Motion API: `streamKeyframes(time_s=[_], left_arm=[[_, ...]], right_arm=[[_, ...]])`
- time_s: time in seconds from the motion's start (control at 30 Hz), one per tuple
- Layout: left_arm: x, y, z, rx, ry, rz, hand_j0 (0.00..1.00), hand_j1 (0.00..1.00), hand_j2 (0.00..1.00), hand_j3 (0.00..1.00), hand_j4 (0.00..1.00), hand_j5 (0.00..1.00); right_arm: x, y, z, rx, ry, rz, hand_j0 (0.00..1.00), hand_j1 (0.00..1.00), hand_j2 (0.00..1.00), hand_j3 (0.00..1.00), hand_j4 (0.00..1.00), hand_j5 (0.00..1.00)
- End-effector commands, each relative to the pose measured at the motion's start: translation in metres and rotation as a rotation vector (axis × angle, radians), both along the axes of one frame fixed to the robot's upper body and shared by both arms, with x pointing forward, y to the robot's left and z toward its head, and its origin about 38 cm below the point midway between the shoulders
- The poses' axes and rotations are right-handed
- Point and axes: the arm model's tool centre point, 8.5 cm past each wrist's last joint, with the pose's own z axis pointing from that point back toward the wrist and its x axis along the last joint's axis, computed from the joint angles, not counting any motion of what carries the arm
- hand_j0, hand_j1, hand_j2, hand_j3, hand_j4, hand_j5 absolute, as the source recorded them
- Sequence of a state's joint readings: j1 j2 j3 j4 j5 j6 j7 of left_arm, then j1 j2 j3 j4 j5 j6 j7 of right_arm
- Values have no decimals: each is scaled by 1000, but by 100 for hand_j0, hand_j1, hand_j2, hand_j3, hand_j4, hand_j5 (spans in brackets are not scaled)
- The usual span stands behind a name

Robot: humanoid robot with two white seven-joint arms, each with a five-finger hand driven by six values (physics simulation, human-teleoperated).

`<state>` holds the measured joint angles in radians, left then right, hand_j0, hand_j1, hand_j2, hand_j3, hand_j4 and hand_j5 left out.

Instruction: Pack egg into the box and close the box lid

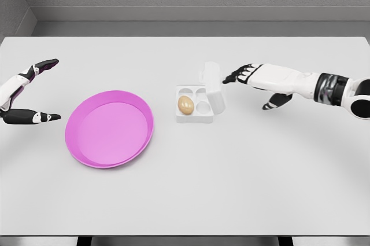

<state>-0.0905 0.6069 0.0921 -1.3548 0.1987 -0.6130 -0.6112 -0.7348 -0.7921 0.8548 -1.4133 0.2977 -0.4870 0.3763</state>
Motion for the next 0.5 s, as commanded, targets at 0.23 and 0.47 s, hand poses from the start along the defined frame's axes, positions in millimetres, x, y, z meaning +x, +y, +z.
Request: streamKeyframes(time_s=[0.23,0.47], left_arm=[[0,0,0,-9,0,0,100,100,100,100,100,100],[-2,-1,-1,-9,4,-3,100,100,100,100,100,100]], right_arm=[[-6,15,8,23,-17,45,100,100,100,100,100,100],[0,-27,33,5,-70,-48,100,100,100,100,100,100]])
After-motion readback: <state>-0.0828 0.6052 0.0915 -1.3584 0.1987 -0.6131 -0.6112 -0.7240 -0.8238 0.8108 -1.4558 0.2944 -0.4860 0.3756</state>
